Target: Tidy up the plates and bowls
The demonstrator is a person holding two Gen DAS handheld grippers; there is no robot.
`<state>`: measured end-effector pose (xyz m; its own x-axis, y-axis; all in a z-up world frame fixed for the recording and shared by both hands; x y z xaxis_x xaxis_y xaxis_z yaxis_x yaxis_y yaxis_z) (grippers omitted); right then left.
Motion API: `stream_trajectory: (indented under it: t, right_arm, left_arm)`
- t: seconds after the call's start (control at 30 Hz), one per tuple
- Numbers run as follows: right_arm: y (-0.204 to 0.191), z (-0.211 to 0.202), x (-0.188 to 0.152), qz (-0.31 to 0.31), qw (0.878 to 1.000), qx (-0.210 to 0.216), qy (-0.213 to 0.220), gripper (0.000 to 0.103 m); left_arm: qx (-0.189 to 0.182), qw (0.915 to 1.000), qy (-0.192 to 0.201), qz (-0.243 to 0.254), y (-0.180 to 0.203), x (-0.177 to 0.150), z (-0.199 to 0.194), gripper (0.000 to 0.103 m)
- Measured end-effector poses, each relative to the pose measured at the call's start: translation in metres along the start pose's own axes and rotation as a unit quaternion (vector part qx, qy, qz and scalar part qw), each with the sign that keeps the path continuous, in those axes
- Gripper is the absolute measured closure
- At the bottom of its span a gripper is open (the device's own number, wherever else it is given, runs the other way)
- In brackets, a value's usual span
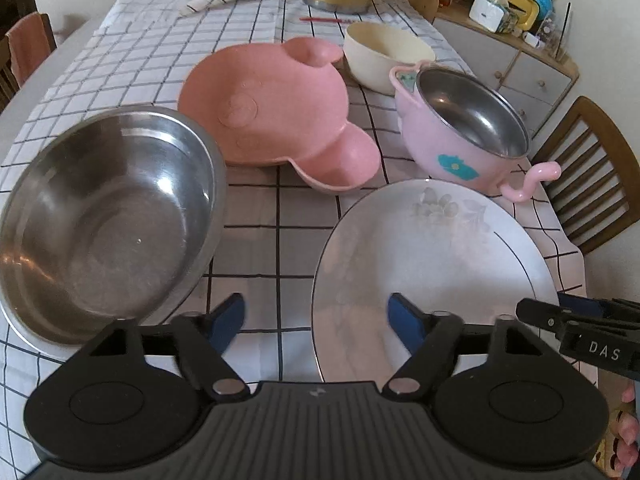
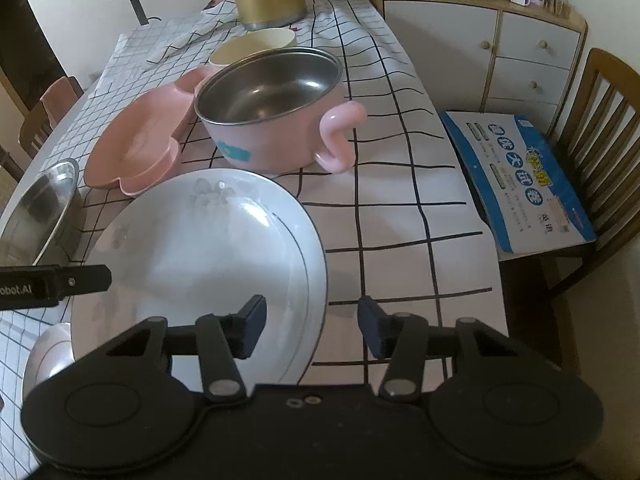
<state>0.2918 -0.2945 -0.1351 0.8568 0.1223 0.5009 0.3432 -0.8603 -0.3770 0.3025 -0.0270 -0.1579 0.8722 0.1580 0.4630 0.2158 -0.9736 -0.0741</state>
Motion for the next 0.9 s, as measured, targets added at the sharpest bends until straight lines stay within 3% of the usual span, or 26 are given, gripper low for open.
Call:
stream_trajectory:
  t: [0.17, 0.43, 0.63, 0.9]
  right_arm:
    - [0.003, 0.001, 0.003, 0.013, 1.0, 0.012, -0.005, 0.067]
    - [0.008, -0.002, 0.006, 0.011, 1.0, 0.023, -0.002, 0.089]
    - [0.011, -0.003, 0.006, 0.013, 1.0, 0.028, 0.0, 0.091]
    - [0.013, -0.005, 0.006, 0.02, 0.999, 0.026, -0.001, 0.092]
  left_arm:
    - [-0.013, 0.9995, -0.021, -0.02, -0.004, 0.003, 0.007, 0.06]
    - [-0.026, 0.9986, -0.032, -0.032, -0.006, 0.004, 0.013, 0.077]
    - [-0.027, 0.9984, -0.035, -0.036, -0.005, 0.003, 0.013, 0.091]
    - [-0.019, 0.9993, -0.025, -0.022, 0.001, 0.001, 0.006, 0.093]
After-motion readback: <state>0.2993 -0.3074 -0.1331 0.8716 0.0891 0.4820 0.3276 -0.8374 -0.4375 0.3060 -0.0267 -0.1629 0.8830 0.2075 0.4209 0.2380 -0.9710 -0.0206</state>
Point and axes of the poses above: each gripper's, at about its wrist camera, not at the fingertips, and z roughly the way its jaws point, y to its right, x to its top, the point moved 1 cm from there along z, roughly the way its jaws point, and after that the axes turned 14 degrees about x, right-handed, at the moved point
